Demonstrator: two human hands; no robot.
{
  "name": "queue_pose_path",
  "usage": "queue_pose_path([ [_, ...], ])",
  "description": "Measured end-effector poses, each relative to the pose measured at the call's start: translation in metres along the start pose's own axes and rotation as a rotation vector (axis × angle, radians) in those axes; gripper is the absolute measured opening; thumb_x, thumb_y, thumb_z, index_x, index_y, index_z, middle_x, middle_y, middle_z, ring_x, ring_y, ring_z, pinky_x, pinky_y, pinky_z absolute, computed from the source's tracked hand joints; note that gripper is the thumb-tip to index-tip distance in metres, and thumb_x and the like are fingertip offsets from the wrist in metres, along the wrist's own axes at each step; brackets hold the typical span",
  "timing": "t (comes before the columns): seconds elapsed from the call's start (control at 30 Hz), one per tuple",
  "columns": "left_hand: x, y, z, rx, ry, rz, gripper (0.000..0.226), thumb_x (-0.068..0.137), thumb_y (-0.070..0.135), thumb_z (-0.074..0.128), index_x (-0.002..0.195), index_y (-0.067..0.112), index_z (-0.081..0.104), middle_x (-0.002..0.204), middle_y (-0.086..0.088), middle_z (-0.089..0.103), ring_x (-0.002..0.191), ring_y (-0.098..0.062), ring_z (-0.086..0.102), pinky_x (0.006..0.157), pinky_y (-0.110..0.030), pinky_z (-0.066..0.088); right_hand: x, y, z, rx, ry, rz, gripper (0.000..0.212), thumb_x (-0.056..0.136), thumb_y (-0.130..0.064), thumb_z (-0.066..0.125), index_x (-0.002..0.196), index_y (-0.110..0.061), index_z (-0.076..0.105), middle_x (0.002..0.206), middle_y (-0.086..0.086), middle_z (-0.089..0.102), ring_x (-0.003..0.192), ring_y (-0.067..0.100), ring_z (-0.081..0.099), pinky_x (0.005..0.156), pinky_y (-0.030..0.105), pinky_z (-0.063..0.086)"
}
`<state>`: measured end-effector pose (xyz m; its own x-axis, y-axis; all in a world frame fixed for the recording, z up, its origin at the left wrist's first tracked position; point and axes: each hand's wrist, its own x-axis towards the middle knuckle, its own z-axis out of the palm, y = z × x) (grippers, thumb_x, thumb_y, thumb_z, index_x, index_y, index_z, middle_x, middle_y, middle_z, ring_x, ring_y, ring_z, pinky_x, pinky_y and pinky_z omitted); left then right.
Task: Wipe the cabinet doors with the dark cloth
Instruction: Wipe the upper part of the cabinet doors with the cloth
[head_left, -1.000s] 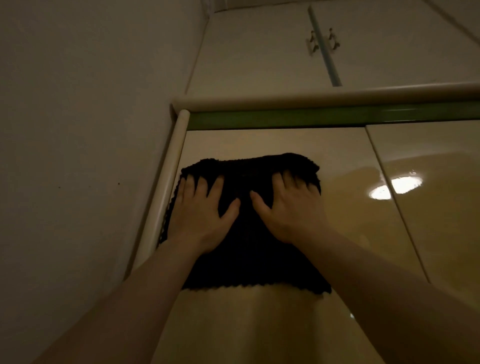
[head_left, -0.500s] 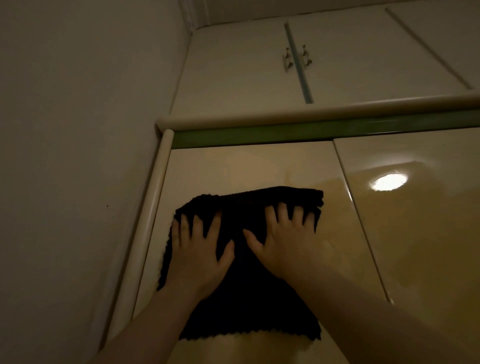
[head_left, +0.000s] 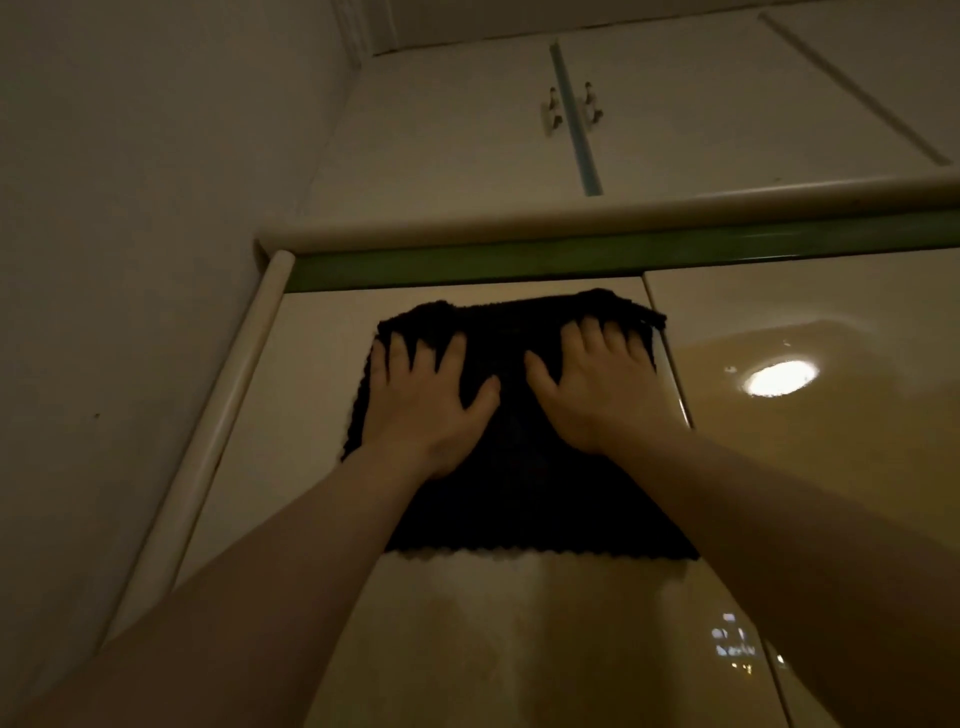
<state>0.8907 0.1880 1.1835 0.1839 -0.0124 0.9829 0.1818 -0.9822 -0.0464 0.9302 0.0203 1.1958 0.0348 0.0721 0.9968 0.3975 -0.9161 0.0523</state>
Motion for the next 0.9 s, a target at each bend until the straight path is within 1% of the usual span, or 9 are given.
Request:
queue_pose_path([
  [0.17,0.004,0.001,0.0,-0.018,0.024,0.019,0.075,0.094,0.064,0.012,0.155,0.021,0.001,0.162,-0.017,0.009,0.148,-0.036,-0.004,0.12,-0.045,-0.01,0.01,0.002,0.0,-0.025,0.002,-0.006,0.068,0.095,-0.055,0.018,0.142,-0.008,0.033,0.149,0.015,0.035,0.136,0.033,0.03,0.114,0.045,0.02],
  [0.33,-0.022,0.0,0.004,-0.038,0.012,0.063,0.073,0.097,0.058,0.012,0.155,0.012,0.005,0.162,-0.016,0.01,0.148,-0.034,-0.001,0.12,-0.043,-0.01,-0.02,-0.005,0.003,-0.02,-0.008,0.013,0.064,0.098,-0.05,0.017,0.141,-0.006,0.034,0.147,0.016,0.037,0.135,0.032,0.032,0.113,0.045,0.02],
  [0.4,-0.039,-0.002,0.008,-0.052,0.023,0.084,0.073,0.097,0.057,0.011,0.154,0.011,0.009,0.161,-0.015,0.014,0.148,-0.034,0.004,0.121,-0.043,-0.008,-0.04,-0.008,0.002,-0.007,-0.021,0.025,0.064,0.097,-0.05,0.018,0.141,-0.007,0.035,0.147,0.014,0.037,0.135,0.031,0.032,0.114,0.044,0.02],
  [0.5,-0.074,-0.002,0.014,-0.053,0.042,0.105,0.08,0.092,0.059,0.004,0.152,0.009,0.018,0.157,-0.014,0.025,0.145,-0.032,0.018,0.121,-0.046,-0.002,-0.078,-0.012,0.0,-0.015,-0.051,0.037,0.062,0.097,-0.049,0.021,0.141,-0.008,0.035,0.147,0.013,0.039,0.135,0.03,0.033,0.115,0.043,0.02],
  [0.6,-0.106,0.003,0.02,-0.064,0.043,0.129,0.08,0.092,0.058,0.002,0.151,0.008,0.024,0.155,-0.013,0.032,0.143,-0.028,0.025,0.121,-0.046,0.0,-0.109,-0.012,0.0,-0.008,-0.039,0.049,0.06,0.097,-0.047,0.024,0.138,-0.007,0.04,0.142,0.013,0.045,0.131,0.031,0.039,0.113,0.044,0.025],
  [0.7,-0.118,0.005,0.021,-0.08,0.013,0.127,0.082,0.091,0.058,0.002,0.15,0.007,0.026,0.154,-0.012,0.033,0.144,-0.028,0.024,0.121,-0.046,-0.002,-0.12,-0.012,0.0,-0.002,-0.041,0.056,0.061,0.094,-0.048,0.024,0.132,-0.006,0.047,0.133,0.013,0.053,0.124,0.031,0.046,0.109,0.045,0.033],
  [0.77,-0.118,0.005,0.02,-0.095,0.017,0.129,0.082,0.09,0.059,0.005,0.149,0.007,0.029,0.153,-0.013,0.036,0.143,-0.028,0.026,0.121,-0.046,-0.001,-0.122,-0.01,-0.002,0.019,-0.031,0.051,0.06,0.093,-0.049,0.025,0.13,-0.007,0.048,0.131,0.012,0.054,0.122,0.031,0.048,0.107,0.044,0.035],
  [0.9,-0.108,0.007,0.017,-0.059,0.016,0.118,0.084,0.087,0.062,0.004,0.15,0.011,0.027,0.153,-0.012,0.035,0.142,-0.028,0.027,0.121,-0.046,-0.004,-0.114,-0.004,-0.005,0.025,-0.021,0.026,0.06,0.092,-0.05,0.029,0.135,-0.01,0.043,0.137,0.01,0.05,0.127,0.03,0.043,0.111,0.044,0.029],
])
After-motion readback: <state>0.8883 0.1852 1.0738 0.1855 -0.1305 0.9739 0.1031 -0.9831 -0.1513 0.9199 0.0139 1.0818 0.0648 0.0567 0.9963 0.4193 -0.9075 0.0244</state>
